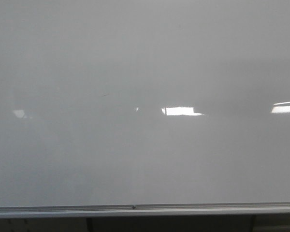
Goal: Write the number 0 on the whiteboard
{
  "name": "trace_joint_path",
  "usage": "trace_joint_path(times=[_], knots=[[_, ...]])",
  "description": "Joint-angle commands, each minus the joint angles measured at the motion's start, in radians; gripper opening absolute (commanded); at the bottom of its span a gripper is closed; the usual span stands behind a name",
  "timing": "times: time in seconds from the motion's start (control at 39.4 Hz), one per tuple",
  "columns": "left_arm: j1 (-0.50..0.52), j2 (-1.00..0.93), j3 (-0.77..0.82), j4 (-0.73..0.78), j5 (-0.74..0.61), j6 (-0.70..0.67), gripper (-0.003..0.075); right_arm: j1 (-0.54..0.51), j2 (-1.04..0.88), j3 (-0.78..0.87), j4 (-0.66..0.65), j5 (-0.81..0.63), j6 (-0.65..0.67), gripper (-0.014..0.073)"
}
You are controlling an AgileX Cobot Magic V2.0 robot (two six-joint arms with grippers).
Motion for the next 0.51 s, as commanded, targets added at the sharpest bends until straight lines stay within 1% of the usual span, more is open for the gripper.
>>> trace_joint_path(times=[0.0,0.23,0.36,0.48], knots=[[-0.006,0.139,-0.072,-0.028,-0.047,-0.013,0.0673,0.002,0.013,-0.037,0.006,-0.071,0.001,0.0475],[0.003,0.514,-0.229,-0.038,-0.057,-0.013,0.0673,0.002,0.013,-0.037,0.006,-0.071,0.001,0.0475],[0.023,0.672,-0.325,-0.04,-0.058,-0.013,0.0673,0.002,0.013,-0.037,0.006,-0.07,0.001,0.0475],[0.043,0.79,-0.396,-0.04,-0.058,-0.013,0.0673,0.002,0.013,-0.037,0.006,-0.07,0.001,0.0475]])
